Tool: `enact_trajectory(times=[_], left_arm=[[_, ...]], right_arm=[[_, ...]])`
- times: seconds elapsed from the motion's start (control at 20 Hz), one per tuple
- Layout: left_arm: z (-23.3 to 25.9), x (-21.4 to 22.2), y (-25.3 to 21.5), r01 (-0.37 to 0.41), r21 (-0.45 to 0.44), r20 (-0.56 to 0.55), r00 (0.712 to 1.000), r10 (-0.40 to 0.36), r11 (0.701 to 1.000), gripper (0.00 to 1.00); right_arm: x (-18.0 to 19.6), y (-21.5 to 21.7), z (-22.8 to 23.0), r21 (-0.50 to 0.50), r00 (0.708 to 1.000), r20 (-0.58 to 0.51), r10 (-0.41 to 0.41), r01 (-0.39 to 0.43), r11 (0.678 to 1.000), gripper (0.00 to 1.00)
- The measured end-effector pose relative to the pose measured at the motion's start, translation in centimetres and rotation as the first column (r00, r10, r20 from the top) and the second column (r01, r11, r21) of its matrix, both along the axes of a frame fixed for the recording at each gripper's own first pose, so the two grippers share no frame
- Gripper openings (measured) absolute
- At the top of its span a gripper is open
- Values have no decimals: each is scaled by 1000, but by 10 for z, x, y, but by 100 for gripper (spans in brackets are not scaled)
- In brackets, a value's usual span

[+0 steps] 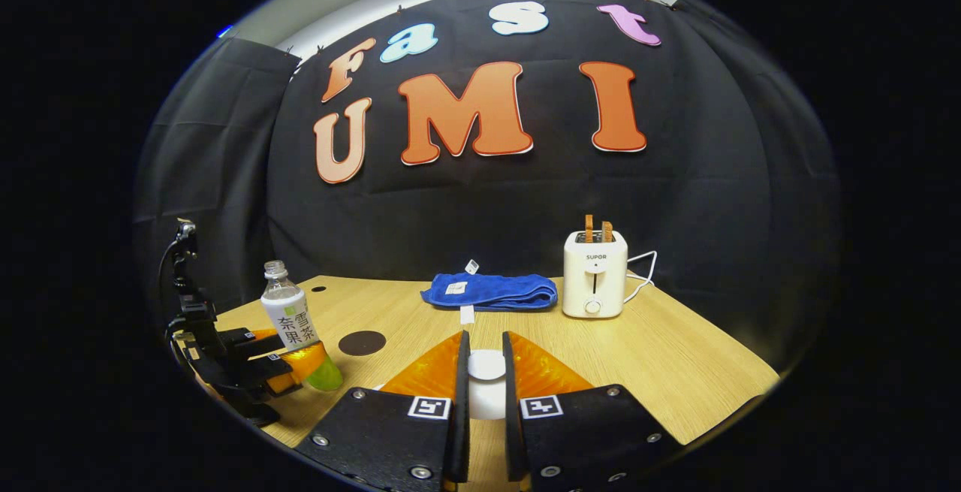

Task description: Open the teacup lid with one hand, grasp the water bottle and pour water into the teacup with the other hand; after pouring, place the water bottle on the coaster and then close the teacup lid.

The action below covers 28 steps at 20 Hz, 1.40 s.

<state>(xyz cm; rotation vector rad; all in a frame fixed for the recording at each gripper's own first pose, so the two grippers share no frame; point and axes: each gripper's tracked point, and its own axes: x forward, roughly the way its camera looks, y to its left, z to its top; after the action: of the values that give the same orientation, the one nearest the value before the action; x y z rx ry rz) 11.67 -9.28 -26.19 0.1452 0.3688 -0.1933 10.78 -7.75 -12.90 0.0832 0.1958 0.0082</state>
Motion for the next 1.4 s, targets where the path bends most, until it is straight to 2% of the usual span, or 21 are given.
enact_trajectory(times=[0.2,0.25,0.4,0.6,0.7,0.8,0.85,1.05,1.1,1.15,1.25,1.4], left_arm=[[15,1,4,12,155,25,1000,-16,988,65],[20,2,6,21,229,35,999,-30,973,65],[29,4,9,34,402,59,996,-63,915,66],[28,4,-5,100,564,66,984,-165,820,67],[23,0,-8,129,643,58,975,-216,754,65],[19,-2,-11,151,711,47,964,-260,687,67],[16,-3,-13,163,734,37,960,-279,659,64],[15,-7,-18,201,855,0,922,-388,478,67],[12,-8,-21,209,871,-13,914,-405,445,64],[11,-11,-22,217,880,-23,908,-418,423,67],[12,-10,-24,231,900,-50,897,-439,368,66],[12,-6,-26,238,933,-87,879,-469,272,65]], right_arm=[[-5,-8,-2,8,1000,-4,-16,16,1000,19],[-8,-9,-1,9,1000,-4,-18,18,1000,19],[-12,-13,1,4,1000,1,-18,18,1000,19],[-17,-19,5,0,1000,10,-24,24,1000,19],[-19,-22,4,7,1000,9,-26,26,1000,19],[-21,-28,3,8,999,8,-34,34,999,19],[-22,-30,2,10,999,8,-39,39,999,19],[-24,-37,-3,32,999,2,-49,49,998,19],[-24,-38,-4,31,999,0,-51,51,998,20],[-25,-39,-5,32,999,0,-52,52,998,20],[-26,-39,-5,42,999,2,-47,47,998,19],[-27,-41,-7,38,999,0,-47,47,998,19]])
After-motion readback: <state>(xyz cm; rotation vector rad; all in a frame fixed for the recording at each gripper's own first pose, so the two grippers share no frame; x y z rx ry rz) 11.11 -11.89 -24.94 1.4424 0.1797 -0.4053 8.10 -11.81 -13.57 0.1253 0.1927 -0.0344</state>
